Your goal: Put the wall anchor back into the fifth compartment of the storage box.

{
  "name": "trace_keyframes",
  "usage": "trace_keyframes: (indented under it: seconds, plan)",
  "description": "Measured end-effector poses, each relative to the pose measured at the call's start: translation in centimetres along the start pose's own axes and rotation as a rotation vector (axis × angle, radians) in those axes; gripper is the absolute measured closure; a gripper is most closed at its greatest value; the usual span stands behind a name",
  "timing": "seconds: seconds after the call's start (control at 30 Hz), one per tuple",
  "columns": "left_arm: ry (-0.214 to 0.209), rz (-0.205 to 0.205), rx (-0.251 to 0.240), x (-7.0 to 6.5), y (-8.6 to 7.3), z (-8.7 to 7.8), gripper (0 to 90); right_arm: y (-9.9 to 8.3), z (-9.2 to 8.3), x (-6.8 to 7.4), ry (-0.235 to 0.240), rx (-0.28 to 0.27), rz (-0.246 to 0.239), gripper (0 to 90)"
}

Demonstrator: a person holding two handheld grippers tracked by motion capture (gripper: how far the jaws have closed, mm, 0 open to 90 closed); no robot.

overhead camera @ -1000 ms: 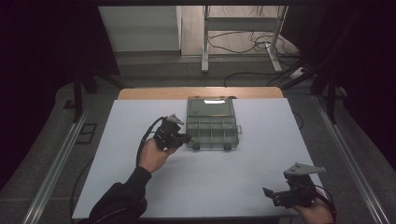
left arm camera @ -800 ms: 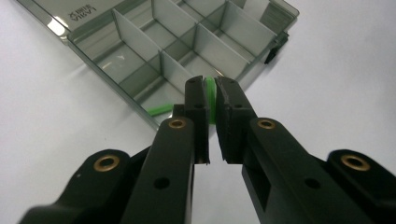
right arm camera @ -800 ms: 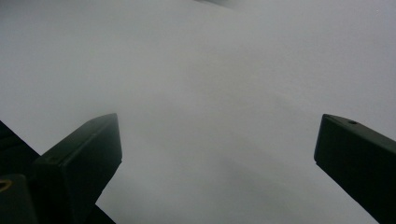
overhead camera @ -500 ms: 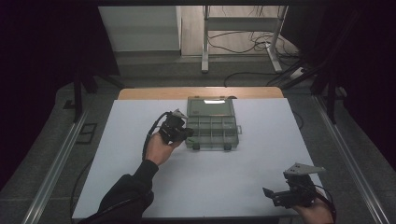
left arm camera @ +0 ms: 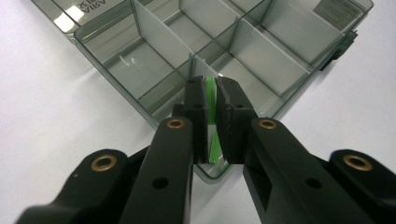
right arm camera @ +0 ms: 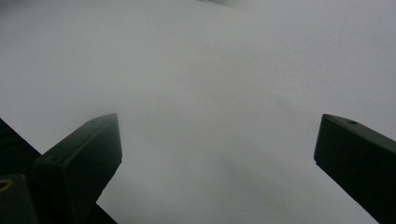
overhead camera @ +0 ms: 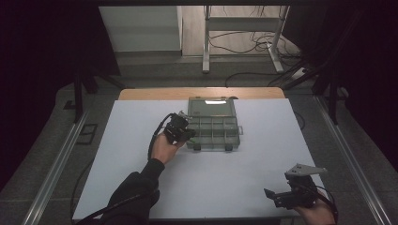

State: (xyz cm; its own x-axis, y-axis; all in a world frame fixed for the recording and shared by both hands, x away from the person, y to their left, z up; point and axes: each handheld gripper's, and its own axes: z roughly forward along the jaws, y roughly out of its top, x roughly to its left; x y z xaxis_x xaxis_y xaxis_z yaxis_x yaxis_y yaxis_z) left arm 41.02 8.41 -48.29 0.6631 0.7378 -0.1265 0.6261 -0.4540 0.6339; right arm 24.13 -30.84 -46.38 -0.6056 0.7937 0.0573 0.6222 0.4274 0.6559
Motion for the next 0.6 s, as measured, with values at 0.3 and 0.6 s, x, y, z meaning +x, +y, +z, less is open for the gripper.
trace_keyframes:
  seconds: [0.3,0.6]
  plan:
    - [0.000,-0.016,-0.003,0.1,-0.3,0.0,73.8,0.0,0.0,0.0,0.000,0.000,-0.001,1.6]
    - [-0.017,-0.012,-0.013,-0.3,-1.3,-1.6,58.7,0.0,-0.1,0.0,-0.002,-0.005,0.000,1.6]
